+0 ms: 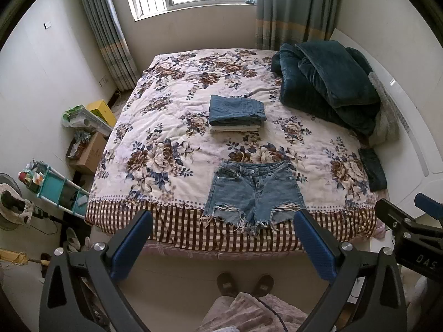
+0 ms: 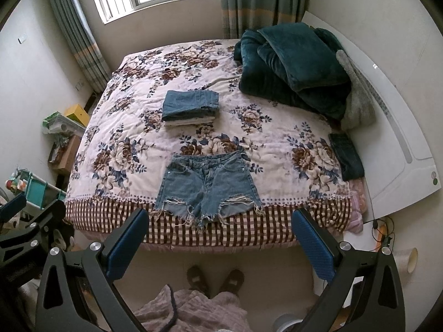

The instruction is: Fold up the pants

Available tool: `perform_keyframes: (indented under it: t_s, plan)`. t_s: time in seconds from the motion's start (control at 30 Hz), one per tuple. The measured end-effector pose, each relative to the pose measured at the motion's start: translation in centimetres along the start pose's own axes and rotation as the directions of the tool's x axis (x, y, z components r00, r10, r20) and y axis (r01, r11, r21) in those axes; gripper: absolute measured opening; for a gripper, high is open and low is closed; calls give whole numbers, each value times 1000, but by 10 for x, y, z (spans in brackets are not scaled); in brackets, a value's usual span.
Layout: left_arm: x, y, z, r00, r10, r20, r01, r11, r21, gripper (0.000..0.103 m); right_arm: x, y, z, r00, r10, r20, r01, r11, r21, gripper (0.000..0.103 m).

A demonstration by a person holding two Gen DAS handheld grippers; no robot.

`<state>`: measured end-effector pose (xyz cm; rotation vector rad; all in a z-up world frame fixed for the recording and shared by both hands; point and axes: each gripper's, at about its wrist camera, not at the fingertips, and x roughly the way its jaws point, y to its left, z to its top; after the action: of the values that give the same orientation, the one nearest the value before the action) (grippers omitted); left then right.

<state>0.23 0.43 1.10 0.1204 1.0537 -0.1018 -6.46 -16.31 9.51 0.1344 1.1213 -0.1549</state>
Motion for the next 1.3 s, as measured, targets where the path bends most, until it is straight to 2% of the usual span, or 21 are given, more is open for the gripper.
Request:
perform_keyframes:
  t_s: [0.23,0.43,0.53,0.67,0.83,0.93,1.0,1.2,1.23,1.27,1.3]
  plan:
    - [0,-2,-2,1000,-4,4,4,1000,1,103,3,0,1,1000,-1,0,1,1000,10,103]
    - [20,-7,5,998,43,46,-43,999,7,103,22,5,0,1000,5,16,-6,998,63,103]
    - [55,-7,9,997,54,54,-56,998,29,103,49,6,3,1000,18,7,-19,995,99,103]
    - [107,-17,9,998,63,18,-64,995,74,103,96,7,8,999,8,-39,-3,993,119,103]
    - [184,-41,2,991,82,-106,-69,990,120,103,166,-7,13,989,16,-145,5,990,137,101]
    - [233,-58,-3,977,114,-183,-90,987,131,103,210,-21,18,981,23,-192,1,992,123,86]
    - [262,-69,-4,964,141,-225,-111,984,140,103,244,-36,24,973,31,-227,-6,994,107,71]
    - [363,-120,-8,914,147,-377,-126,989,79,103,354,-93,58,942,68,-328,-52,997,56,67]
    - [379,-130,-9,906,145,-399,-130,989,63,103,377,-105,65,935,69,-348,-60,998,37,64]
    - [393,-139,-9,898,135,-420,-127,991,47,103,398,-115,71,927,84,-365,-80,996,26,55]
    - [414,-153,-11,884,115,-452,-119,993,21,103,425,-126,78,914,104,-391,-110,994,8,51]
